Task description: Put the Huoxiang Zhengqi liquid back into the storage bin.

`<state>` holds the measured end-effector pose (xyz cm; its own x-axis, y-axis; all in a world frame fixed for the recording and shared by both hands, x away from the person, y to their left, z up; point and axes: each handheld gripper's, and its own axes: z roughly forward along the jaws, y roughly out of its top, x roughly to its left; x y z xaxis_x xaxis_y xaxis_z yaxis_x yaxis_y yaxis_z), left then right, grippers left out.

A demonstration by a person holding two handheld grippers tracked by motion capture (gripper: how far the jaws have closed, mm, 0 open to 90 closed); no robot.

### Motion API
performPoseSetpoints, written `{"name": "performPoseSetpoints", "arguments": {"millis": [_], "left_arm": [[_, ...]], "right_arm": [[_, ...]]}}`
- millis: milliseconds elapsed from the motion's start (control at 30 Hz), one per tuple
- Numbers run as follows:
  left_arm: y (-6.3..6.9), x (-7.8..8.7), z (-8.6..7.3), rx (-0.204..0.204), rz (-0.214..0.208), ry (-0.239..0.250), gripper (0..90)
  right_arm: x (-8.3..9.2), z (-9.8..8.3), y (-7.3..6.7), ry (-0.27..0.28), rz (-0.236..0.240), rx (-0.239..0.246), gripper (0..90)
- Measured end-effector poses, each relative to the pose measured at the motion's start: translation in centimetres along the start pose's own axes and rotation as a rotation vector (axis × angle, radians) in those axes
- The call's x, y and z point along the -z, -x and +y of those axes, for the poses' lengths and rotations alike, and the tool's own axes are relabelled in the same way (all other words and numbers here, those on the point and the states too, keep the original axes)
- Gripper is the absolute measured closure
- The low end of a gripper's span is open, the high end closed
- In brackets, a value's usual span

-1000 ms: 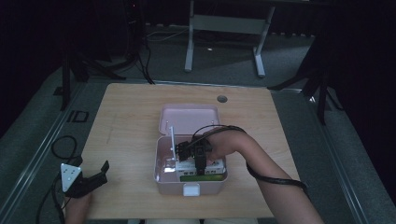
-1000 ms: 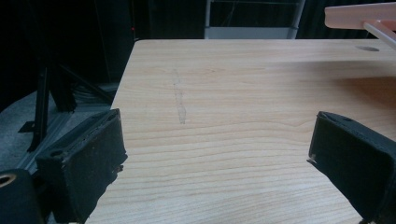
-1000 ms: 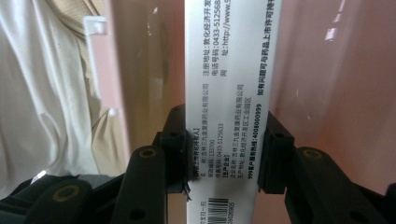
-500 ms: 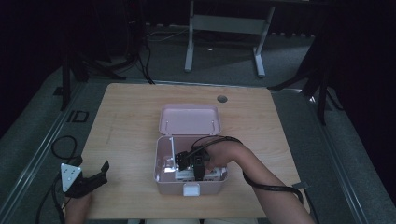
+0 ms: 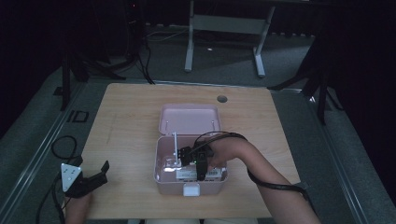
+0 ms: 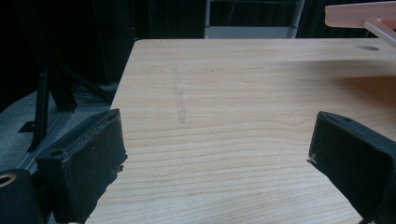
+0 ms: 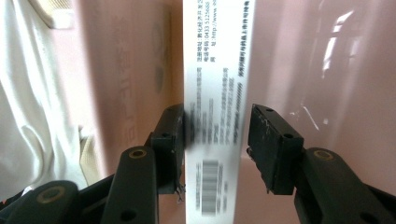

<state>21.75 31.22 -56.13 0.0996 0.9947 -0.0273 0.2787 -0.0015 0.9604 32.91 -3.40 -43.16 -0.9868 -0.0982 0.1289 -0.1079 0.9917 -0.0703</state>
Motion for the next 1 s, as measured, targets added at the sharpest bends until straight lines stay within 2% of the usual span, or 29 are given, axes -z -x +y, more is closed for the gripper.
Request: {"name": "performPoseSetpoints", "arguments": {"millis": [167,200,233,400,500,667,733,900,933,1000], "left_arm": [[0.0,0.0,0.0,-0.002,0.001,-0.001,3.9],[0.0,0.0,0.0,-0.002,0.001,-0.002,3.9],[0.0,0.0,0.0,-0.003,0.0,-0.002,4.0],[0.0,0.0,0.0,-0.003,0.001,-0.001,4.0],[0.0,0.0,0.0,-0.002,0.002,-0.001,3.9],[0.0,0.0,0.0,-0.003,0.003,-0.001,3.9],[0.0,0.0,0.0,-0.002,0.003,-0.003,3.9],[0.0,0.0,0.0,-0.003,0.005,-0.001,4.0],[0.0,0.0,0.0,-0.004,0.004,-0.002,4.0],[0.1,0.0,0.0,-0.003,0.005,-0.001,4.0]], "right_arm": [[2.1,-0.4,-0.1,0.03,-0.03,-0.004,55.9],[3.6,-0.9,-0.1,0.041,-0.052,-0.015,55.8],[4.0,-1.1,-0.2,0.043,-0.06,-0.016,55.6],[5.4,-2.2,-0.2,0.057,-0.079,-0.038,55.4],[6.2,-3.3,-0.1,0.084,-0.088,-0.059,54.3],[6.8,-4.8,0.1,0.119,-0.099,-0.088,53.1],[6.8,-6.3,0.6,0.134,-0.099,-0.118,52.0],[6.3,-8.0,1.0,0.133,-0.108,-0.158,50.9],[6.0,-8.9,1.3,0.135,-0.107,-0.18,50.6],[5.8,-9.8,1.4,0.141,-0.104,-0.194,50.5]]}}
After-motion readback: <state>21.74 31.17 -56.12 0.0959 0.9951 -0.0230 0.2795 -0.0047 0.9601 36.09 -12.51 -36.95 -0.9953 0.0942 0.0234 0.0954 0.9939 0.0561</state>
